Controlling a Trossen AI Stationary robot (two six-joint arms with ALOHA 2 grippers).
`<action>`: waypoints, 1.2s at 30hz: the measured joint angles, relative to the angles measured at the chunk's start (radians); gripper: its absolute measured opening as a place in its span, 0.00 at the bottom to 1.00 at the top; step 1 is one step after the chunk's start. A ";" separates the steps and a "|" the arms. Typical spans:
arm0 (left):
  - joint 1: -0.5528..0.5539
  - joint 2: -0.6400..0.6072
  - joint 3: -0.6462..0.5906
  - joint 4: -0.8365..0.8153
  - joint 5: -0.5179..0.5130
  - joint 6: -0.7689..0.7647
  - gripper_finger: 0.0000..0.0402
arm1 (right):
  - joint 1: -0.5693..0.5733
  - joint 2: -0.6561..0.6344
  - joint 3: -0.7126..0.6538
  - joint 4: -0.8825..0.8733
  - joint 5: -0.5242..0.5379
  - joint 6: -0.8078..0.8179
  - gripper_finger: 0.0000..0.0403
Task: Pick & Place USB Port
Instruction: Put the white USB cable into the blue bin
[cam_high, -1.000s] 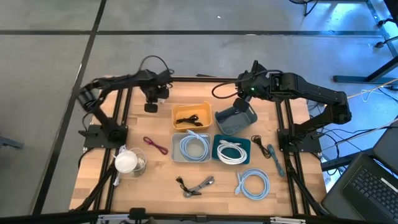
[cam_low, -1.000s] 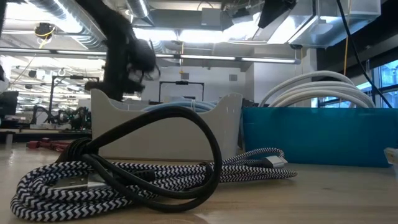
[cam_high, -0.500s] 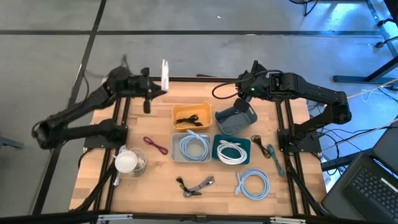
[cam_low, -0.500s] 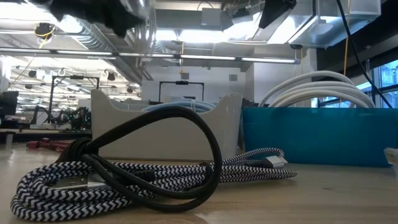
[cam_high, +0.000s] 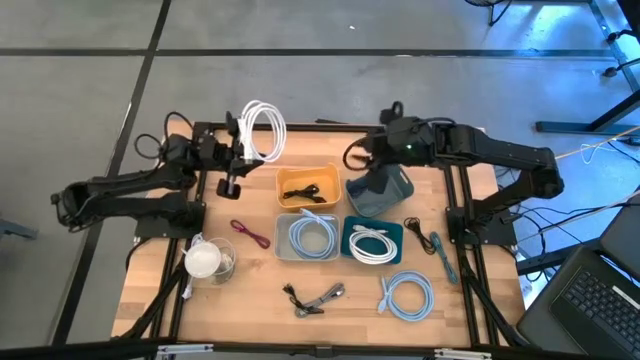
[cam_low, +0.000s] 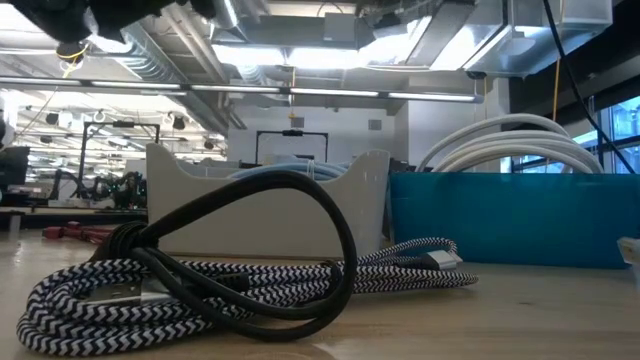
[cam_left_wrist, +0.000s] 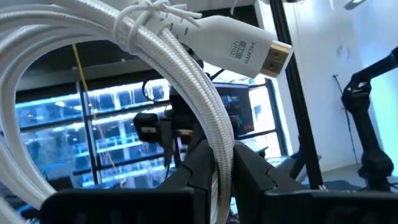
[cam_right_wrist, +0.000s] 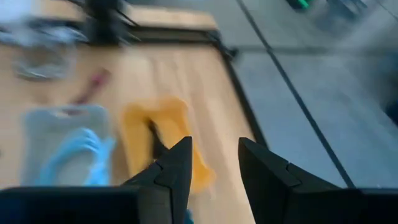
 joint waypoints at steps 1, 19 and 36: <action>-0.011 0.020 0.020 0.001 -0.003 0.005 0.07 | 0.008 0.009 0.000 0.034 -0.030 -0.017 0.33; -0.065 0.296 0.204 0.002 0.086 -0.013 0.07 | 0.125 0.106 0.000 0.244 -0.024 -0.280 0.33; -0.109 0.384 0.286 0.014 0.121 -0.062 0.07 | 0.128 0.182 -0.001 0.367 0.055 -0.472 0.33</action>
